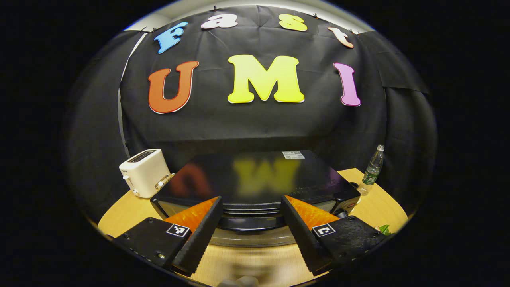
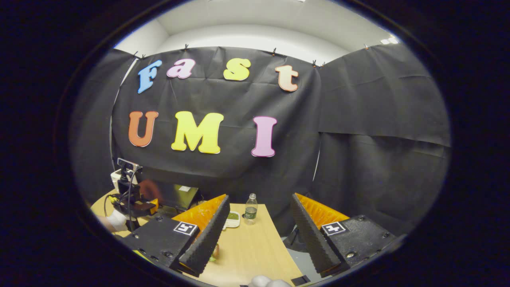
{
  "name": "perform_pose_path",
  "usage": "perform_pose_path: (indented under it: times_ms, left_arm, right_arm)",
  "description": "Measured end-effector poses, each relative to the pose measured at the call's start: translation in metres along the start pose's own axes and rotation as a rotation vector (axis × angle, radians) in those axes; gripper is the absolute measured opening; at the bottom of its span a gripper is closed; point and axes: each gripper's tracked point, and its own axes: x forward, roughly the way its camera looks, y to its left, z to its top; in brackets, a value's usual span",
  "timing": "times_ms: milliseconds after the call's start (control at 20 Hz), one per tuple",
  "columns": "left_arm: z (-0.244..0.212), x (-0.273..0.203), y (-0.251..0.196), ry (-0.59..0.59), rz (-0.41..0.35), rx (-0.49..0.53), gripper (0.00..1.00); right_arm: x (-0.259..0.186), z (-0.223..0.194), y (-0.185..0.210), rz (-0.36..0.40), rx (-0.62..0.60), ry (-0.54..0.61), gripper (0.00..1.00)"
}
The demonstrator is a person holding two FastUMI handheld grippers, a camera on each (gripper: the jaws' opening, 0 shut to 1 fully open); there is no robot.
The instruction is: Open the electric oven with the left hand, put the food in, and close the electric oven.
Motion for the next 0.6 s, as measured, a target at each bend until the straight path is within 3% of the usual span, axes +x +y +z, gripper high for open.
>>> perform_pose_path:
  times_ms: [600]
  left_arm:
    - [-0.018,-0.034,0.001,0.008,0.001,0.001,0.98]
  right_arm:
    - [-0.005,-0.016,0.013,0.041,0.011,0.03,0.98]
